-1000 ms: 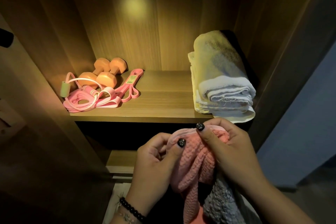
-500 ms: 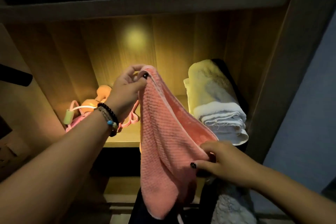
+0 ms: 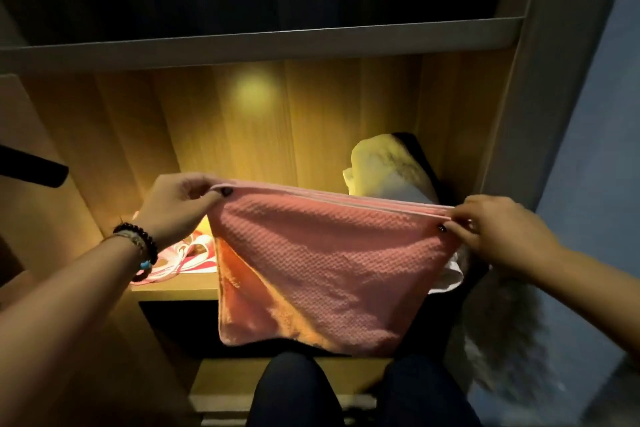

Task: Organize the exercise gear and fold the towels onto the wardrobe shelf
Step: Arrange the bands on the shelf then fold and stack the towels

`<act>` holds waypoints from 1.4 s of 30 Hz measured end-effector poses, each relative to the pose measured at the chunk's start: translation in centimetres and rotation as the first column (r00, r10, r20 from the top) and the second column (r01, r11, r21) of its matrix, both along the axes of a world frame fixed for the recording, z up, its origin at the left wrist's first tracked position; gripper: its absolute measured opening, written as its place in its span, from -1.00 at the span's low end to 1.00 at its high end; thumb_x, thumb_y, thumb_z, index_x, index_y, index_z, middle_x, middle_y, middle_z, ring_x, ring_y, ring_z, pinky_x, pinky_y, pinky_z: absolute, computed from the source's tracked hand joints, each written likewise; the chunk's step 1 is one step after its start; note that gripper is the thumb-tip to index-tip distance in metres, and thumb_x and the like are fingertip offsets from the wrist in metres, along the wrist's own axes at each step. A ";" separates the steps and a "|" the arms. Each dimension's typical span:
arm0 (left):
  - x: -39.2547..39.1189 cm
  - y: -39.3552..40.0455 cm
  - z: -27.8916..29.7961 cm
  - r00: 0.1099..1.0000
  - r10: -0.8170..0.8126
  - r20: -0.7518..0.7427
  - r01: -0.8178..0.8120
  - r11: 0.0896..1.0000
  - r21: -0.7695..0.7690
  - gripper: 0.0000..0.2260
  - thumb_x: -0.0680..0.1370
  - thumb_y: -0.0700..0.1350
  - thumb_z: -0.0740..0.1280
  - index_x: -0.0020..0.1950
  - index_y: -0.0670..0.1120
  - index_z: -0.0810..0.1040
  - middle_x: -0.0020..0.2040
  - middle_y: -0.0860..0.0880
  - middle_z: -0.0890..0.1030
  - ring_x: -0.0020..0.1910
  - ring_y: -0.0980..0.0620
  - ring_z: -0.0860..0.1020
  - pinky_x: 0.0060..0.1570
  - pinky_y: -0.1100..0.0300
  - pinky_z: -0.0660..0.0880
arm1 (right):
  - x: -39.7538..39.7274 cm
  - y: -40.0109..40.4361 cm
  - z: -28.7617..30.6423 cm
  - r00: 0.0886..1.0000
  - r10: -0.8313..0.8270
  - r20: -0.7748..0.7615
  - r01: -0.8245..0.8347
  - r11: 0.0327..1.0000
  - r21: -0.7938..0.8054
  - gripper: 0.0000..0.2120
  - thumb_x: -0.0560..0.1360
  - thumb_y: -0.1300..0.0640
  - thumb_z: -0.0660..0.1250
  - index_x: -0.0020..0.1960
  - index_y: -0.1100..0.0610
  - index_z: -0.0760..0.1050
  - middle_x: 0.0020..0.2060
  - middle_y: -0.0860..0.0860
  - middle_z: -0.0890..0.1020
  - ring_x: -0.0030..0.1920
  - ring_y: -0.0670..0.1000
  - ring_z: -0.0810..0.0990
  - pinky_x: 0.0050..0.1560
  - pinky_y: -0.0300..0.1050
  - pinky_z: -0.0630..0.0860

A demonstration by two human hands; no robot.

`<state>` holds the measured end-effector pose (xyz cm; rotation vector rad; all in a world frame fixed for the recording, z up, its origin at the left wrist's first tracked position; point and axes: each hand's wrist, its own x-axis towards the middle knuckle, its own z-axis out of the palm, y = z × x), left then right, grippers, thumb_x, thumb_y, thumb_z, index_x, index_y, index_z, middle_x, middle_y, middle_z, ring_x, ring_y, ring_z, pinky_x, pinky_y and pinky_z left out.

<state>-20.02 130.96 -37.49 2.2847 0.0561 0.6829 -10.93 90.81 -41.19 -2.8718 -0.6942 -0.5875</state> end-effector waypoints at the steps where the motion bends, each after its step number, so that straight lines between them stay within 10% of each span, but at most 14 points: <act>1: 0.1 -0.2 -0.4 1.000 0.007 -0.006 -0.007 1.000 -0.018 -0.87 0.52 -0.21 0.37 0.02 -0.03 0.64 -0.09 0.06 0.65 -0.11 0.15 0.58 -0.24 0.40 0.51 | -0.1 0.1 0.3 0.999 -0.043 0.032 0.042 0.998 0.049 -0.79 0.52 -0.12 0.31 0.00 -0.04 0.64 -0.13 -0.06 0.61 -0.10 0.05 0.58 -0.21 -0.08 0.51; 7: 0.7 -0.3 -2.0 0.999 0.050 -0.008 -0.049 0.910 -0.413 -0.94 0.48 -0.23 0.42 -0.12 -0.09 0.67 -0.09 -0.10 0.67 -0.11 0.04 0.59 -0.11 0.25 0.50 | -0.7 1.1 1.3 0.982 -0.181 0.053 0.167 0.965 0.202 -0.72 0.48 -0.06 0.39 0.17 -0.04 0.54 -0.06 0.02 0.67 -0.05 0.14 0.61 -0.18 -0.02 0.53; 13: 0.8 -0.3 -3.0 0.999 -0.014 -0.052 -0.032 0.635 -0.772 -0.92 0.53 -0.24 0.36 -0.09 -0.26 0.60 -0.09 -0.12 0.65 0.03 -0.05 0.56 0.16 0.09 0.50 | 0.1 2.1 1.4 0.984 -0.152 -0.089 0.172 0.940 0.294 -0.91 0.42 0.02 0.49 -0.12 0.01 0.68 -0.23 -0.04 0.66 -0.21 -0.01 0.59 -0.24 -0.12 0.54; 19: 0.2 0.0 -3.4 0.988 0.140 -0.072 -0.150 0.697 -0.701 -0.92 0.46 -0.19 0.45 -0.24 -0.10 0.64 -0.24 0.00 0.66 0.01 -0.08 0.56 0.19 -0.11 0.42 | 0.3 2.6 1.7 0.996 0.009 -0.084 0.044 0.791 0.610 -0.92 0.35 0.11 0.55 -0.18 0.03 0.69 -0.32 -0.12 0.66 -0.24 -0.17 0.60 -0.26 -0.37 0.46; 28: 1.0 0.6 -3.8 0.993 0.097 -0.067 -0.114 0.655 -0.747 -0.73 0.51 -0.29 0.39 0.17 -0.08 0.52 -0.01 0.01 0.62 0.00 0.02 0.57 0.11 0.04 0.47 | -0.7 4.7 1.6 0.994 0.078 -0.073 -0.021 0.812 0.583 -0.94 0.34 0.13 0.55 -0.21 0.06 0.69 -0.26 -0.12 0.47 -0.18 -0.14 0.48 -0.26 -0.36 0.36; 33: 1.2 1.0 -4.7 0.971 0.163 -0.174 -0.237 0.734 -0.637 -0.94 0.52 -0.20 0.38 -0.04 -0.16 0.58 -0.02 -0.14 0.63 0.09 -0.14 0.57 0.09 0.00 0.50 | 0.3 4.7 0.4 0.970 0.075 -0.233 0.032 0.905 0.424 -0.86 0.46 0.03 0.44 -0.19 0.08 0.56 -0.22 -0.03 0.56 -0.20 -0.07 0.53 -0.30 -0.24 0.36; 42: 2.9 -1.6 -3.6 0.956 -0.004 -0.294 -0.241 0.565 -0.789 -0.80 0.51 -0.15 0.32 0.08 -0.21 0.55 -0.11 -0.08 0.55 -0.18 0.01 0.48 -0.18 0.17 0.37 | 0.8 6.9 0.7 0.858 0.170 -0.485 0.201 0.758 0.621 -0.90 0.41 0.24 0.38 -0.10 0.10 0.56 -0.19 -0.02 0.57 -0.32 -0.14 0.47 -0.37 -0.23 0.30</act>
